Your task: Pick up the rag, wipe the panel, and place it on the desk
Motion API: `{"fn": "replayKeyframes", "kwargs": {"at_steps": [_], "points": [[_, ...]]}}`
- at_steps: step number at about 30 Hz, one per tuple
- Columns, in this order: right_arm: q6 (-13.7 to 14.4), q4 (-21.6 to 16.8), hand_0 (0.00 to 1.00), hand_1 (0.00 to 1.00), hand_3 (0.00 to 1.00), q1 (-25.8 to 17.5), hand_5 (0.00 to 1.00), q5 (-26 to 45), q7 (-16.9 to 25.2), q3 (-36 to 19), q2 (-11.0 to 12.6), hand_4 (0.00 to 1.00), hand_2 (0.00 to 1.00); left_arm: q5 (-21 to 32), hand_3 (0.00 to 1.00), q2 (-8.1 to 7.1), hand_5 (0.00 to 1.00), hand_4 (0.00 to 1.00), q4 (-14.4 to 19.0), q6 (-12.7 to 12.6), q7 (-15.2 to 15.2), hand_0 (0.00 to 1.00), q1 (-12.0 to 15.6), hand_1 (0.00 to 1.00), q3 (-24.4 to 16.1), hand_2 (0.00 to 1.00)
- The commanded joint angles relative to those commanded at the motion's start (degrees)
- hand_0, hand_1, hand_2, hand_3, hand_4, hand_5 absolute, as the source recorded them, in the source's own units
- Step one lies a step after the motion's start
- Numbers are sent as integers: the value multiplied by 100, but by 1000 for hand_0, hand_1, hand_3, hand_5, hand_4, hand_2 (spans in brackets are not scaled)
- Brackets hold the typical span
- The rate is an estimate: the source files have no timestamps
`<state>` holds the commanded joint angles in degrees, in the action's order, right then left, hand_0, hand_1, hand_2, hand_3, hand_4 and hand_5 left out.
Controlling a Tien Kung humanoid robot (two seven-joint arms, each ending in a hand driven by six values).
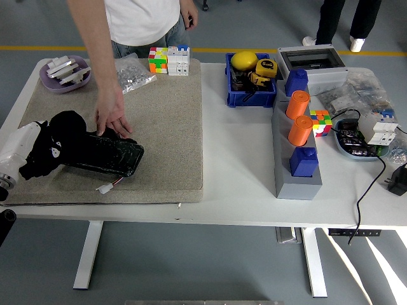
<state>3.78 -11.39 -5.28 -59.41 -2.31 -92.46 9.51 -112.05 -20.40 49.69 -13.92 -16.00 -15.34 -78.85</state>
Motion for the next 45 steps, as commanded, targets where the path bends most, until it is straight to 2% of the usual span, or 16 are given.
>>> {"fn": "replayKeyframes", "kwargs": {"at_steps": [5, 10, 18, 23, 27, 28, 33, 34, 40, 41, 45], "points": [[-4, -4, 769, 622, 567, 7, 466, 16, -3, 30, 2, 976, 675, -64, 374, -62, 2, 10, -216, 25, -12, 290, -41, 222, -137, 521], [-6, -2, 767, 621, 567, -1, 467, 52, -5, 68, 4, 976, 675, -98, 374, -77, 2, 8, -297, 10, -37, 291, -64, 222, -280, 520], [2, -9, 768, 621, 567, 8, 466, 49, -6, 80, 10, 976, 675, -54, 374, -88, 2, 6, -621, -38, -159, 291, -150, 222, -521, 520], [3, -9, 768, 621, 567, 8, 466, 55, -9, 99, 5, 976, 675, 193, 374, -95, 2, 5, -975, -189, -457, 291, -258, 222, -613, 519], [7, -8, 768, 621, 567, 27, 466, 44, -10, 88, 0, 976, 675, 359, 374, -87, 2, 5, -1274, -300, -704, 291, -339, 222, -533, 519], [8, -7, 768, 620, 568, 29, 466, 41, -10, 84, -3, 976, 675, 377, 405, -84, 2, 63, -1342, -319, -746, 307, -359, 380, -511, 534], [6, -4, 768, 620, 568, 36, 466, 35, -13, 79, -10, 976, 675, 344, 405, -74, 2, 63, -1623, -291, -819, 307, -440, 380, -437, 534], [6, -3, 768, 619, 568, 37, 467, 34, -14, 80, -9, 976, 675, 306, 474, -69, 2, 392, -1646, -277, -812, 455, -448, 573, -439, 586], [6, -2, 768, 619, 568, 38, 467, 26, -15, 69, -10, 976, 675, 134, 474, -67, 2, 392, -1729, -192, -716, 455, -497, 573, -466, 586], [6, -5, 768, 619, 567, 39, 467, 23, -14, 67, -11, 976, 674, 93, 529, -67, 2, 537, -1729, -178, -695, 564, -499, 739, -482, 639], [7, -9, 768, 619, 567, 40, 467, 16, -13, 59, -14, 976, 674, 63, 529, -66, 2, 537, -1724, -123, -657, 564, -494, 739, -505, 639]]}}
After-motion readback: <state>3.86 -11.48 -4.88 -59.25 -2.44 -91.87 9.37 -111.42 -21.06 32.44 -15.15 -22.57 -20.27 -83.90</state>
